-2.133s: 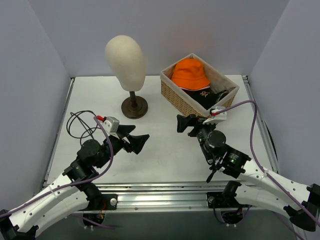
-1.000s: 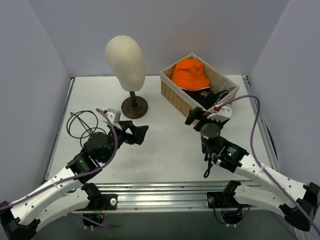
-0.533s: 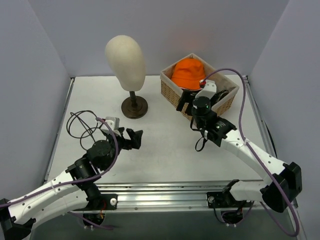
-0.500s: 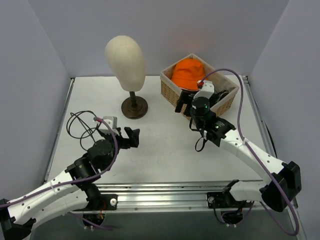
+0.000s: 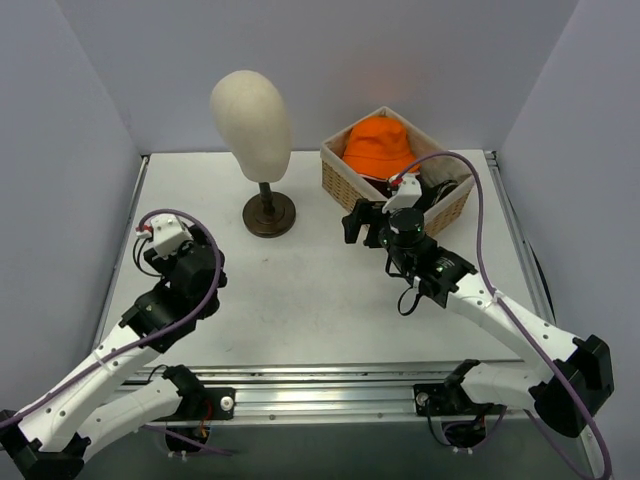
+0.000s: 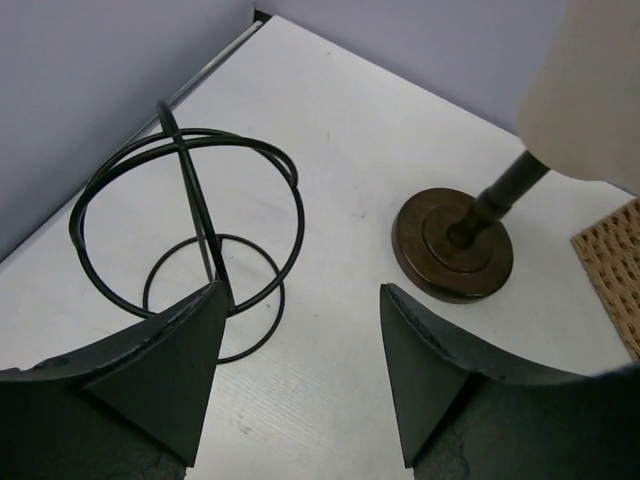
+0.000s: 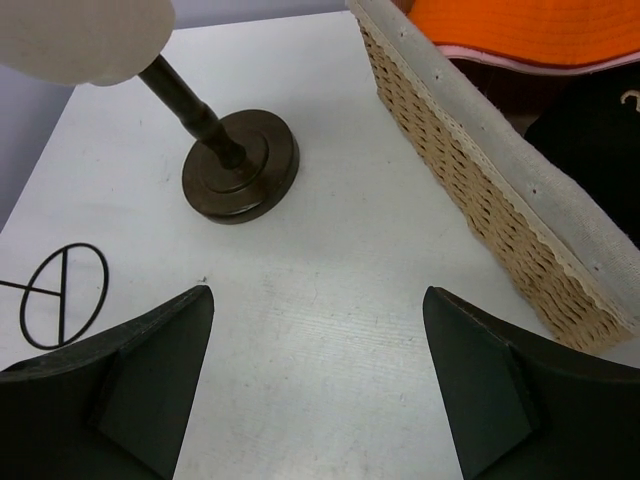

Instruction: Stack the hats

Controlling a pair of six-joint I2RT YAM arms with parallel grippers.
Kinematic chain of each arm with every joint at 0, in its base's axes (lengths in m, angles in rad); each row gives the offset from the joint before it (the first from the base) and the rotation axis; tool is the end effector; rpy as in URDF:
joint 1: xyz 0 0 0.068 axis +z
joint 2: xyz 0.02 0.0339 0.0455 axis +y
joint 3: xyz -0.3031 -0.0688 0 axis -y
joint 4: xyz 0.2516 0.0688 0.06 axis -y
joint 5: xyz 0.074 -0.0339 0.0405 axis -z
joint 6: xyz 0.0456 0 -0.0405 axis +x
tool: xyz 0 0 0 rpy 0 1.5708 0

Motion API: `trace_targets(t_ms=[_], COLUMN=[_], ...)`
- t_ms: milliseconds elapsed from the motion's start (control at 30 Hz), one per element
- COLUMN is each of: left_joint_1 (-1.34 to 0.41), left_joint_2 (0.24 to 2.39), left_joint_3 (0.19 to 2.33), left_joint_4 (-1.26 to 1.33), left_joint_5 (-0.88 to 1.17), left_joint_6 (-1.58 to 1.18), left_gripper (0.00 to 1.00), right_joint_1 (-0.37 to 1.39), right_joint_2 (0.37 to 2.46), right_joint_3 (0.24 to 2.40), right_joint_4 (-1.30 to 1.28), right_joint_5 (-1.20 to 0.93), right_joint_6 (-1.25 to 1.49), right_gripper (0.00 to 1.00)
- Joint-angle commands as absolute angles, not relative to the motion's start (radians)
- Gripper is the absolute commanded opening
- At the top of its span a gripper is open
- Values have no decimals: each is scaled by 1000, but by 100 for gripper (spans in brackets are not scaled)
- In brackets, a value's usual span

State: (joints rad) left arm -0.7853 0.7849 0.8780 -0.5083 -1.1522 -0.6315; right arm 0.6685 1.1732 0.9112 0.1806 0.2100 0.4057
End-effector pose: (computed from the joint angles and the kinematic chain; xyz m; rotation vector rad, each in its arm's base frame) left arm 0.1250 -0.0661 0.3735 -0.5525 1.6465 0.1105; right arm 0.2252 0.1657 0.3761 -0.0584 1.6893 0.6411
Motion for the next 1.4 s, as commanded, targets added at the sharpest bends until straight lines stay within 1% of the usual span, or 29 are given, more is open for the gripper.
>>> trace_targets(t_ms=[0,133,300,400,500,733,933,1000,1033,1133,1367], left_joint_1=[-715,-643,-614,-607,-597,-503,-440,-436,-436,-436,-425], left_joint_2=[818,831,815,827,841,879,907,908,908,904,942], left_joint_3=[905,893,867,867,861,822,804,796,787,767,772], left_joint_4=[-584,-609,-620,-623,-624,-513,-442,-410,-399,-336,-302], left_joint_5=[-1144,-1114,-1127,-1138,-1146,-1039,-954,-948,-946,-913,-913], left_joint_6=[-675,-709,-719,-709,-724,-683,-654,-634,-626,-574,-546], left_gripper=[68,68,68,71,71,70,64,58,57,56,56], right_joint_1=[672,672,672,672,672,672,670,672,672,670,672], right_joint_2=[1114,1089,1075,1077,1078,1077,1074,1072,1074,1078,1095], right_joint_3=[902,890,890,891,891,891,893,893,891,891,894], right_joint_4=[232,229,224,221,218,213,210,210,210,212,209], right_joint_5=[196,199,203,202,204,209,209,209,212,212,207], right_joint_6=[394,394,393,391,393,391,390,390,391,393,394], right_gripper=[81,82,82,82,82,82,82,82,82,82,82])
